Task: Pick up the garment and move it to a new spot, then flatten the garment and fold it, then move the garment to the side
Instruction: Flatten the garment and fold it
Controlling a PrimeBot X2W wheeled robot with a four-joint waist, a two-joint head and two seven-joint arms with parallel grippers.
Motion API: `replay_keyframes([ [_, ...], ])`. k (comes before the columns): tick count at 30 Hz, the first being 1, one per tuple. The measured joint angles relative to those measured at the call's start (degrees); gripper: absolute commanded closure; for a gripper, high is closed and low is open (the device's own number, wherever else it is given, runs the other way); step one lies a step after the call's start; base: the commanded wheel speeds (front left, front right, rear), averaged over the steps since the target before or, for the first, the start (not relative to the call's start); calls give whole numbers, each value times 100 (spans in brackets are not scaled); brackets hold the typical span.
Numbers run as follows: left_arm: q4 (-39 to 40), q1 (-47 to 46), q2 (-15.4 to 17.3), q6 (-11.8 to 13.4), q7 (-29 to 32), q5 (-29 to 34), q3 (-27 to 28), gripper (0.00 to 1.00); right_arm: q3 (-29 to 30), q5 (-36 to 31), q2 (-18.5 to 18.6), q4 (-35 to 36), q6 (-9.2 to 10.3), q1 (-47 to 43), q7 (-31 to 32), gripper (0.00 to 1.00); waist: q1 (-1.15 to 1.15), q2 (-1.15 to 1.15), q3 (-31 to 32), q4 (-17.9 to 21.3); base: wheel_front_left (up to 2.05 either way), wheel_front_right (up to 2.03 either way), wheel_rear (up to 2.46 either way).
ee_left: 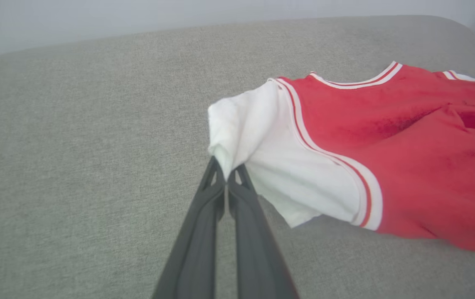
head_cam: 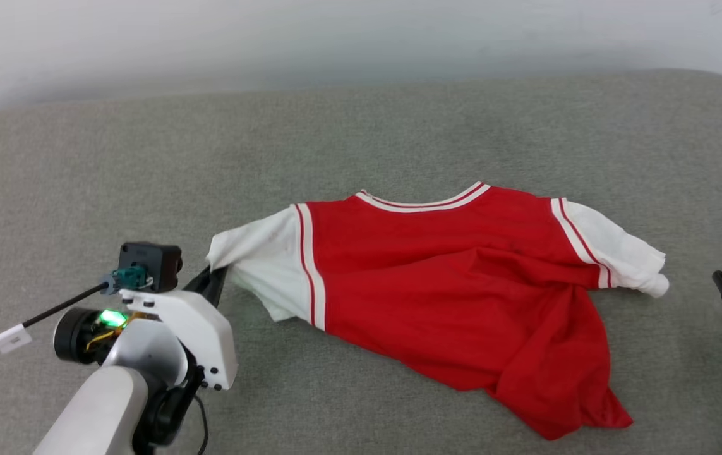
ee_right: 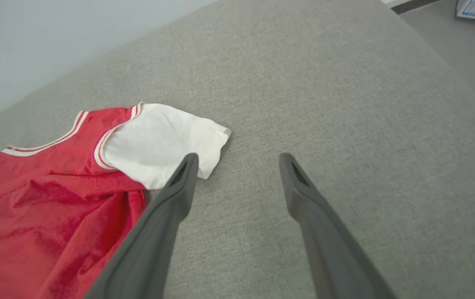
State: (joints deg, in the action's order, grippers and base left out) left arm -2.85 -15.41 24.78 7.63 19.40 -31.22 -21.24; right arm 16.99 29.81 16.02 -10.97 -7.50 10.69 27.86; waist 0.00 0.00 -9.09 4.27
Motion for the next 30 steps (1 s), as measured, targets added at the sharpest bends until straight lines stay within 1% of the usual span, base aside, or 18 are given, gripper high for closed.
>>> replay_keyframes([
  [3, 254, -144, -2, 1, -25, 71, -33, 100, -53, 145, 214, -489, 0, 495, 693, 0, 0, 0, -149, -104, 0, 0, 0],
  [7, 475, -379, -15, -13, -78, 159, -80, 100, -93, 165, 353, -1090, 0, 1132, 1401, 0, 0, 0, -411, -258, 0, 0, 0],
  [12, 599, -556, -63, -52, -110, 221, -137, 100, -170, 35, 293, -1570, 0, 1681, 1736, 0, 0, 0, -751, -430, 0, 0, 0],
  [15, 615, -620, -80, -58, -149, 222, -153, 100, -270, -32, 202, -1781, 0, 1822, 1890, 0, 0, 0, -910, -510, 0, 0, 0],
  [19, 602, -625, -83, -58, -201, 221, -156, 100, -270, -82, 179, -1991, 0, 1967, 2149, 0, 0, 0, -1008, -558, 0, 0, 0],
  [20, 588, -625, -90, -58, -209, 219, -154, 100, -259, -79, 179, -2037, 0, 1998, 2205, 59, 0, 0, -1012, -560, 0, 0, 0],
  [21, 567, -625, -114, -58, -219, 172, -147, 100, -261, -78, 179, -2065, 0, 2019, 2263, 100, 0, 0, -1009, -562, 0, 0, 0],
  [24, 498, -625, -141, -75, -223, 122, -152, 100, -288, -71, 177, -2116, 1, 2046, 2313, 100, 0, 0, -987, -560, 0, 0, 0],
  [26, 439, -625, -155, -78, -261, 93, -142, 100, -415, -94, 164, -2084, 0, 2052, 2199, 100, 0, 0, -937, -551, 0, 0, 0],
  [27, 408, -625, -149, -78, -292, 90, -132, 100, -458, -145, 186, -2058, 0, 2050, 2109, 100, 0, 0, -906, -544, 0, 0, 0],
  [28, 333, -625, -136, -78, -400, 94, -89, 100, -601, -385, 278, -1948, -1, 2044, 1836, 100, 0, 0, -776, -521, 0, 0, 0],
  [30, 258, -630, -110, -57, -482, 123, -43, 100, -684, -555, 385, -1768, 0, 2073, 1526, 100, 0, 0, -655, -501, 0, 0, 0],
])
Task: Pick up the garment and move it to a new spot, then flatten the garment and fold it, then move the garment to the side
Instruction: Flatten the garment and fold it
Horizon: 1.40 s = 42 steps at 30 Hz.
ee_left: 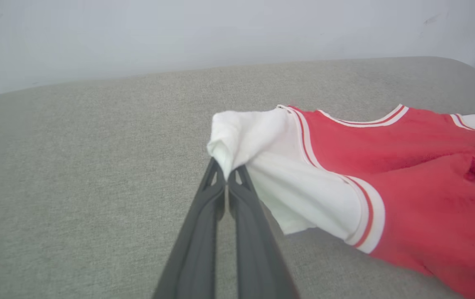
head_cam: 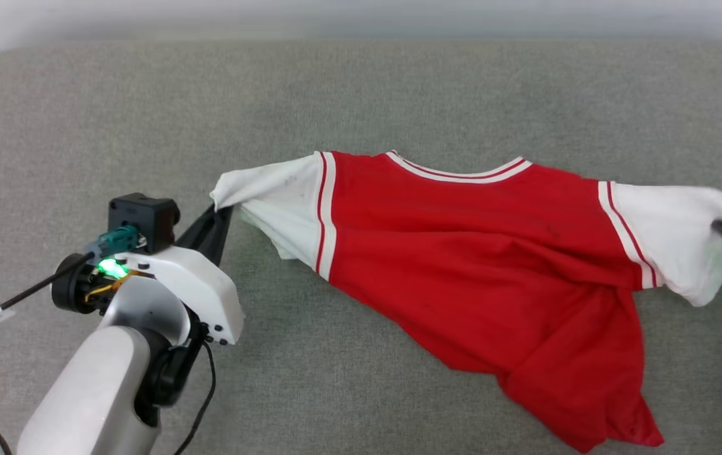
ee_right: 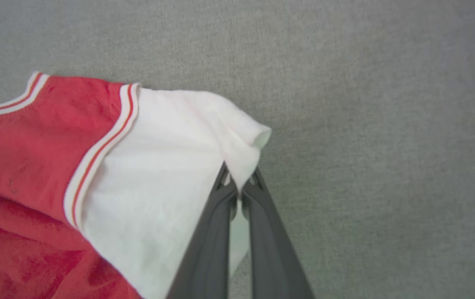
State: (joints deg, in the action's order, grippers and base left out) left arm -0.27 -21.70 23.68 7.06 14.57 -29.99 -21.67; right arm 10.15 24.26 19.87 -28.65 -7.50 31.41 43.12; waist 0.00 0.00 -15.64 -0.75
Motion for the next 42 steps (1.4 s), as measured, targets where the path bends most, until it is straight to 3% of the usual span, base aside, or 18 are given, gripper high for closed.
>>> replay_keyframes([
  [9, -527, -653, -8, 44, -482, -54, 392, 100, -415, -515, 147, 694, -1, 505, -955, 100, 0, 0, 672, 88, 0, 0, 0],
  [19, -1863, -2556, -198, -382, -701, -175, 511, 100, -806, -572, 54, 565, -1, 1830, -1505, 100, 0, 0, 873, 116, 0, 0, 0],
  [26, -2822, -4263, -225, -563, -1114, 32, 555, 100, -1095, -580, 133, 215, -2, 3251, -2269, 100, 0, 0, 417, 119, 0, 0, 0],
  [33, -3372, -6099, 4, -736, -1855, 313, 715, 100, -1325, -625, 148, 31, -2, 5045, -3188, 100, 0, 0, -314, 183, 0, 0, 0],
  [42, -4044, -7488, 112, -957, -2464, 401, 790, 100, -1707, -483, 13, -514, -1, 6603, -3871, 100, -1, 0, -1592, 374, 0, 0, 0],
])
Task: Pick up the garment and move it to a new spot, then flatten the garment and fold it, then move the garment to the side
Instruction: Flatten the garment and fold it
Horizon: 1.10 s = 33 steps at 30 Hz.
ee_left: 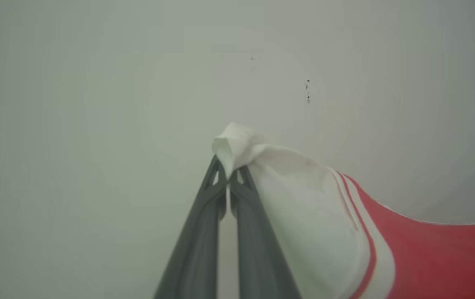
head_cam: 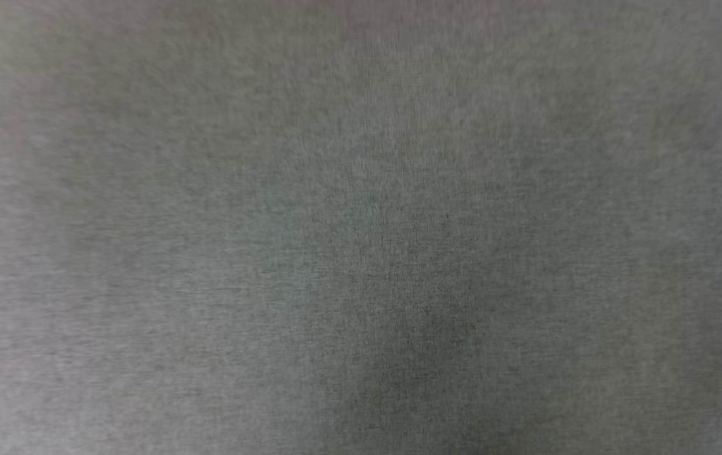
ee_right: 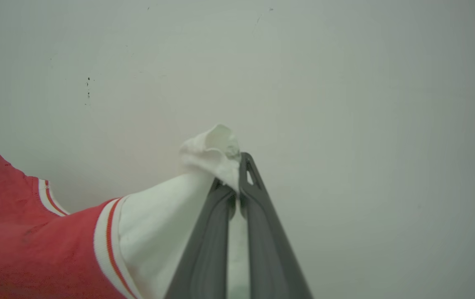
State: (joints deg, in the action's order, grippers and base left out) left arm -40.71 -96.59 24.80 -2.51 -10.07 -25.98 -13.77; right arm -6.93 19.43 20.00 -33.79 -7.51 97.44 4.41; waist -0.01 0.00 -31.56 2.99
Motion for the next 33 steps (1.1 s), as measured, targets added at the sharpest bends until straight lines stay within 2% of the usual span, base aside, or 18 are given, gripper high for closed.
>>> replay_keyframes([
  [10, -1013, 64, -238, -267, -279, -255, -33, 100, -532, 375, -220, -828, 0, 3, -355, 100, 0, 0, -917, 70, 0, 0, 0],
  [17, -1469, 820, -403, -438, -426, -523, -57, 100, -1111, 998, -248, -1204, 0, -854, -232, 100, 0, 0, -686, 7, 0, 0, 0],
  [23, -1400, 2296, -488, -483, -482, -790, -34, 100, -1597, 1690, -253, -1066, 0, -2367, -152, 100, 1, 0, -106, -12, 0, 0, 0],
  [29, -452, 4212, -543, -490, -492, -1017, 296, 100, -1908, 2184, 0, -506, 1, -4006, -220, 100, 1, 0, 622, -46, 0, 0, 0],
  [33, 272, 5553, -570, -452, -491, -1048, 606, 100, -1909, 2336, 220, -41, 0, -4999, -298, 100, 1, 0, 1110, -72, 0, 0, 0],
])
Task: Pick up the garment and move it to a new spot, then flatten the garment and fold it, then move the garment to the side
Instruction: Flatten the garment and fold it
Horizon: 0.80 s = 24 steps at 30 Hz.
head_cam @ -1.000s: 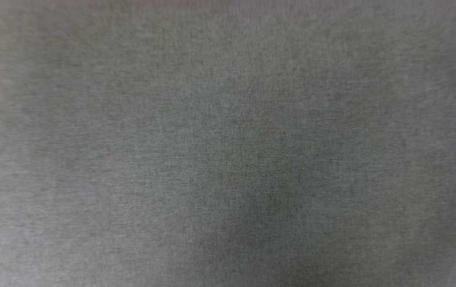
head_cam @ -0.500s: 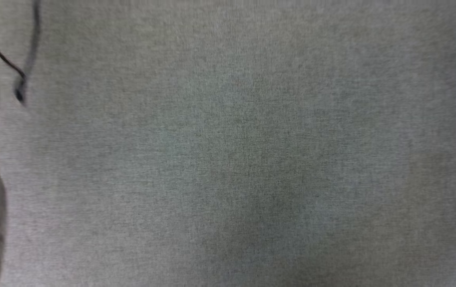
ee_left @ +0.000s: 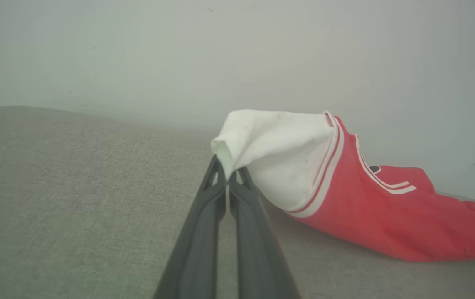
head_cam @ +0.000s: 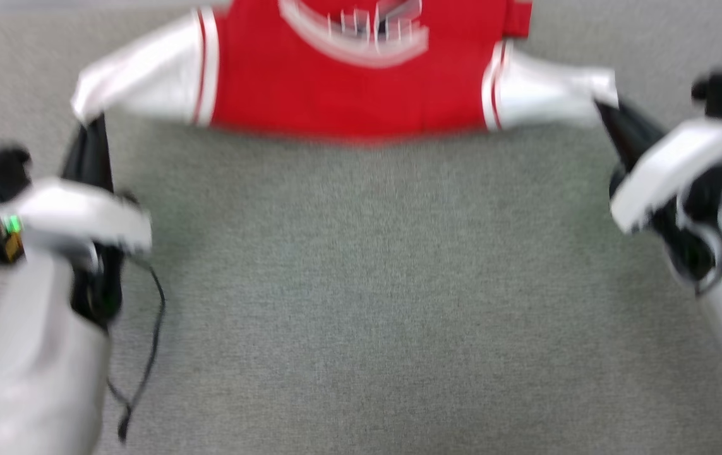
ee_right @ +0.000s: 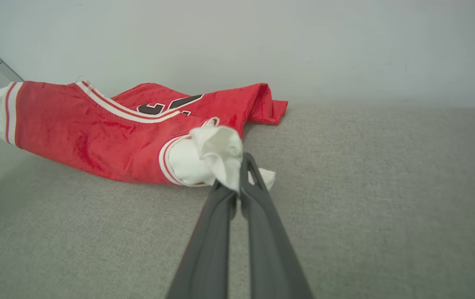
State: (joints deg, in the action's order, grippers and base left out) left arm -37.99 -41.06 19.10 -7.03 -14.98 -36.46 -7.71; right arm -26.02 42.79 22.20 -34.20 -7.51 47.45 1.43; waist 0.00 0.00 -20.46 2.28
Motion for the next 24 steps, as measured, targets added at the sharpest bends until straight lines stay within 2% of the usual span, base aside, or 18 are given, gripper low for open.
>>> replay_keyframes([
  [5, 939, 1596, -190, 174, 0, -4, 301, 100, 226, 69, 171, 595, 0, -1261, 21, 100, 1, 0, 574, -34, 0, 0, 0],
  [12, 1820, 3474, -187, 492, 29, -77, 522, 100, 953, -51, 183, 1430, 0, -3220, 338, 100, 1, 0, 1232, -68, 0, 0, 0],
  [17, 2369, 4547, -222, 836, 296, -74, 499, 100, 1775, -415, -196, 2086, 0, -4688, 700, 100, 2, 0, 1559, -119, 0, 0, 0],
  [24, 2952, 5388, -233, 1217, 499, -30, 506, 100, 2698, -1302, -1047, 2936, -1, -6249, 1382, 100, 2, 0, 1759, -261, 0, 0, 0],
])
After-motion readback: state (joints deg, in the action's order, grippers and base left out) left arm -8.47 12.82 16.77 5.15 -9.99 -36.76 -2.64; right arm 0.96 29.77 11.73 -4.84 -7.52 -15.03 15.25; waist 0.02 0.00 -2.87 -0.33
